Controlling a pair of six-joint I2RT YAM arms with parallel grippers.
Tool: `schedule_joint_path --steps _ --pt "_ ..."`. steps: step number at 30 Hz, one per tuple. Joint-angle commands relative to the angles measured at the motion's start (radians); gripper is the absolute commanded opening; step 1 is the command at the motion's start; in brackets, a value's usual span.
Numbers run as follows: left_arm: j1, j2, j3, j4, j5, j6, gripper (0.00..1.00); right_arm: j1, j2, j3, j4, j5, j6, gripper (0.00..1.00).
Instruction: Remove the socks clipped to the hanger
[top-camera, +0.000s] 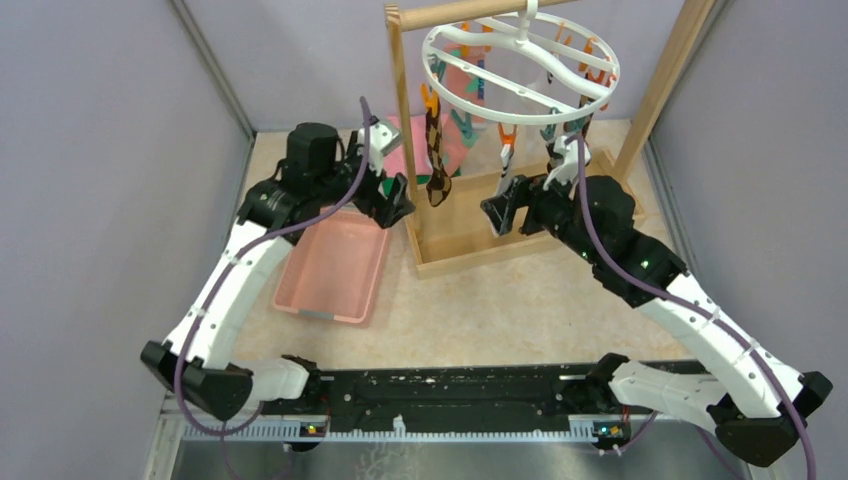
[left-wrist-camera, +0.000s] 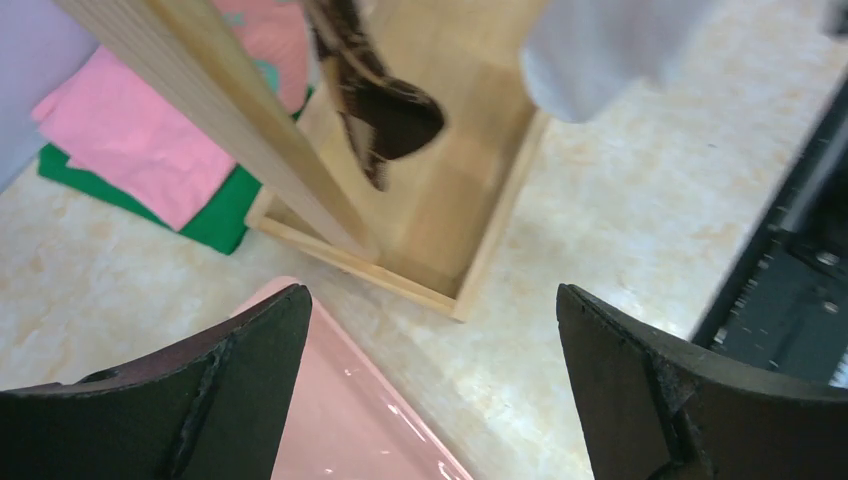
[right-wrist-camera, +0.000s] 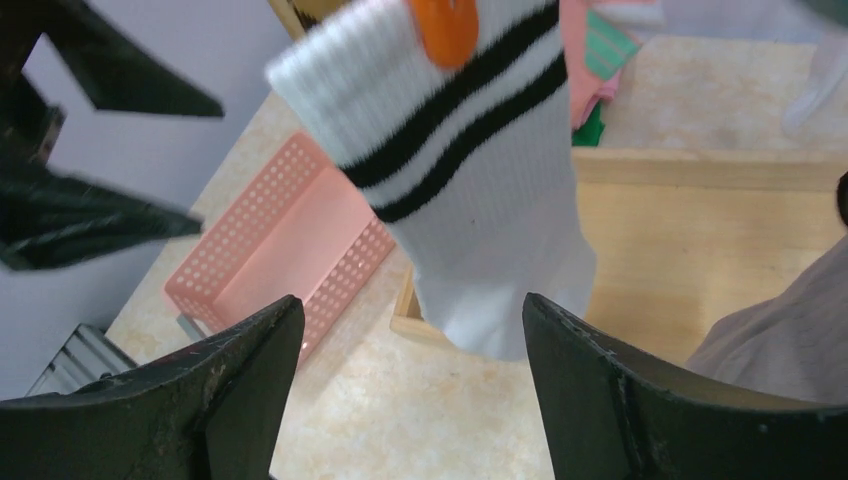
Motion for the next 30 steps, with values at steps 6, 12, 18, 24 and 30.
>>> schedule_joint_path --steps 6,12,18,24,30 --pt "-0.003 -0.142 -0.021 -0.085 0.296 0.042 0.99 -0.008 0.113 0.139 0.071 0.111 -0.114 0.75" --pt "-0.002 -0.169 -0.094 0.058 0.369 -0.053 0.99 -0.009 0.183 0.168 0.132 0.101 -0.109 0.60" --pt "-0.004 -0.174 -0.134 0.154 0.378 -0.107 0.99 -0.009 0.172 0.171 0.157 0.075 -0.093 0.24" --pt "-0.005 -0.137 -0.112 0.164 0.425 -0.124 0.99 -0.009 0.144 0.182 0.136 -0.068 -0.083 0.08" --pt "-0.013 -0.109 -0.108 0.255 0.532 -0.180 0.99 -0.015 0.166 0.191 0.201 -0.296 0.032 0.08"
